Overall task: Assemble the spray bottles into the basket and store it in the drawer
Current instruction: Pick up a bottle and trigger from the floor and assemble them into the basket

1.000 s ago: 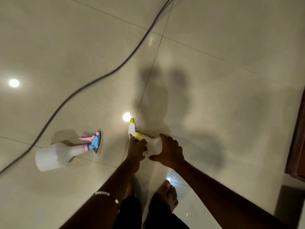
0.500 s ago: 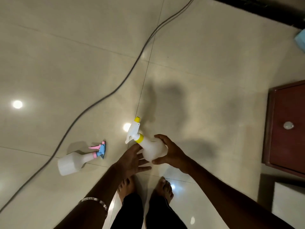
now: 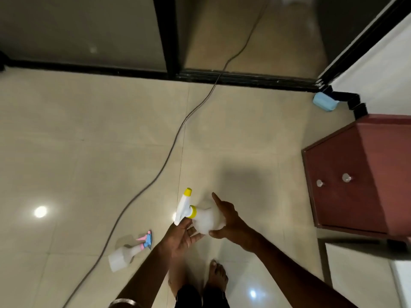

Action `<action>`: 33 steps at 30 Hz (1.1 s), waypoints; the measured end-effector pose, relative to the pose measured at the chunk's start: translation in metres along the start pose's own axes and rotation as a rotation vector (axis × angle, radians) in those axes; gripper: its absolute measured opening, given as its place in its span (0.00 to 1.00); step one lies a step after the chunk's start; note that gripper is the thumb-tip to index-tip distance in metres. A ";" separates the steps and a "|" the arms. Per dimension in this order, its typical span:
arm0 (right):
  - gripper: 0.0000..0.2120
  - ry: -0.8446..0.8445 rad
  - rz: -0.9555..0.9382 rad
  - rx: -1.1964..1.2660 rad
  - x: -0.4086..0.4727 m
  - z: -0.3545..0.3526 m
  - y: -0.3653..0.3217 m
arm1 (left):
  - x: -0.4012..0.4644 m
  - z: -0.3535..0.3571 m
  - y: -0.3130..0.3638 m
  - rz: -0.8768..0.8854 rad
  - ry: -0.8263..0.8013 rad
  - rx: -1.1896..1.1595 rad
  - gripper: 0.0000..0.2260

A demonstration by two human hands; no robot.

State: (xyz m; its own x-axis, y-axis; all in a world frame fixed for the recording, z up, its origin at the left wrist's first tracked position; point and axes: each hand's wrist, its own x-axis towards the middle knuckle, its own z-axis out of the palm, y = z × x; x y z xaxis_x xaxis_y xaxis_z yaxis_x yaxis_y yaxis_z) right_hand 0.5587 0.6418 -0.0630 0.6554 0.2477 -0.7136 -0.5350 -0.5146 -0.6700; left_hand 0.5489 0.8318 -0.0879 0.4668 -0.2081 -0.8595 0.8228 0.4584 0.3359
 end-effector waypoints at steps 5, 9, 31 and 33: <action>0.44 0.113 -0.072 0.205 -0.078 -0.034 -0.018 | -0.067 0.065 0.013 0.033 -0.056 0.150 0.17; 0.43 0.212 -0.050 0.302 -0.136 -0.058 -0.017 | -0.108 0.115 0.011 0.030 -0.121 0.244 0.15; 0.41 0.989 0.041 0.894 -0.454 -0.092 0.108 | -0.216 0.371 -0.194 -0.208 -0.508 1.070 0.18; 0.41 1.047 0.068 0.901 -0.469 -0.096 0.126 | -0.223 0.389 -0.219 -0.219 -0.523 1.099 0.18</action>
State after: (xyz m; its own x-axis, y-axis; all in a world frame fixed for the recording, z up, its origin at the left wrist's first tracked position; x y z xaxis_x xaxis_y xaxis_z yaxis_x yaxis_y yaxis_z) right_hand 0.2349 0.3818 0.2069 0.4907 -0.6889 -0.5336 -0.4751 0.3018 -0.8265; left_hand 0.3911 0.4417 0.1801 0.1509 -0.6251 -0.7659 0.6172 -0.5456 0.5669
